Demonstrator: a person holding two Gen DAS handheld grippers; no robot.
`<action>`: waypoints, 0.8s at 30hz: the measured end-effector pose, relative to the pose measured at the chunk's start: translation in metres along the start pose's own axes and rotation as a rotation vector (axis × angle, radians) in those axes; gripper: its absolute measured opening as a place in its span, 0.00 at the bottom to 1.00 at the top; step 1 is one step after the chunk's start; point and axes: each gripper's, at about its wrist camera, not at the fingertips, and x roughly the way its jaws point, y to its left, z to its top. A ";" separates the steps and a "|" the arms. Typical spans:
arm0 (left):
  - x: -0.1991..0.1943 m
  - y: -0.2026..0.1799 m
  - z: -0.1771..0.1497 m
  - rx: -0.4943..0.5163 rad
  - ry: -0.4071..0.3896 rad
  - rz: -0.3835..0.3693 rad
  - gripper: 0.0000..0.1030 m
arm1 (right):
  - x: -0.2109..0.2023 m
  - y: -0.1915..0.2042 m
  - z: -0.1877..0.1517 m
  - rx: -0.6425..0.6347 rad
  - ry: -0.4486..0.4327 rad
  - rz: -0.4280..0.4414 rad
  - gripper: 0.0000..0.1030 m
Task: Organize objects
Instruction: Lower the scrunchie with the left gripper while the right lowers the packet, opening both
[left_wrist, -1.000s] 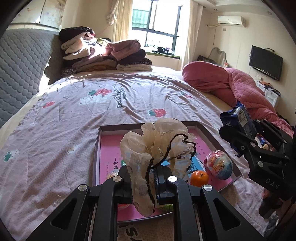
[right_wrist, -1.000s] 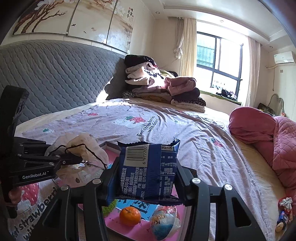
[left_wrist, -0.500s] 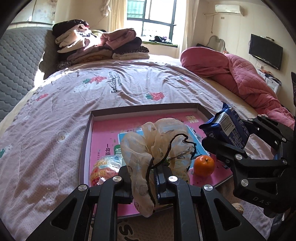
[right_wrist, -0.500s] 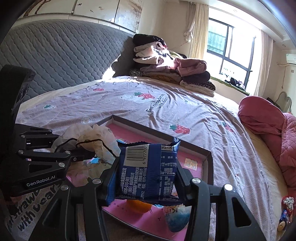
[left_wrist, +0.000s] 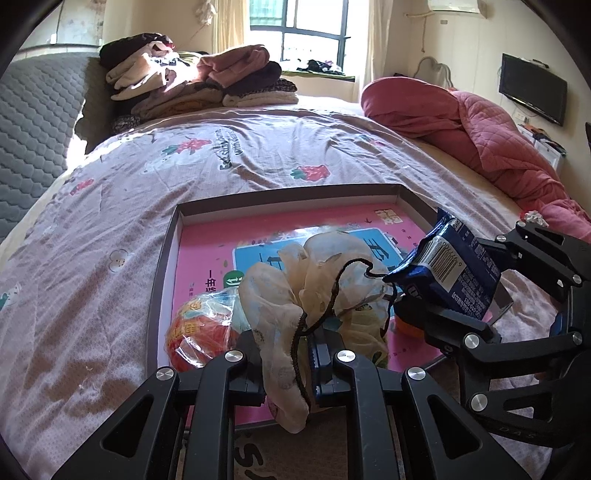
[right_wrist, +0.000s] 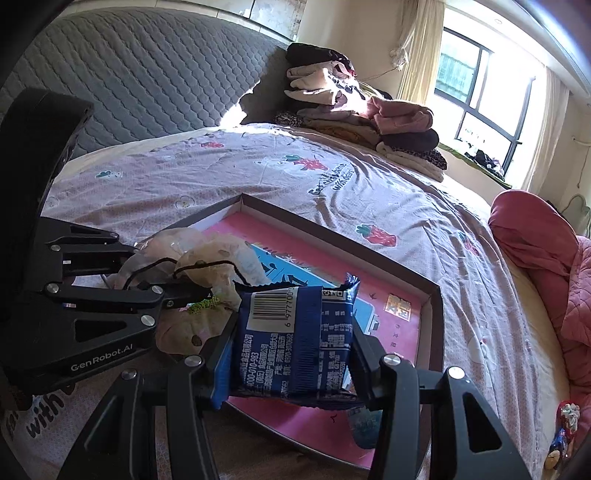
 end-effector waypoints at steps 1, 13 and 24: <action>0.000 0.001 0.000 -0.001 0.001 -0.001 0.17 | 0.002 0.001 -0.001 -0.004 0.002 0.003 0.50; 0.007 0.010 0.000 -0.029 0.023 0.010 0.17 | 0.023 0.006 -0.013 -0.008 0.034 -0.010 0.50; 0.011 0.010 -0.002 -0.041 0.051 -0.023 0.19 | 0.023 0.007 -0.012 -0.002 0.037 -0.020 0.50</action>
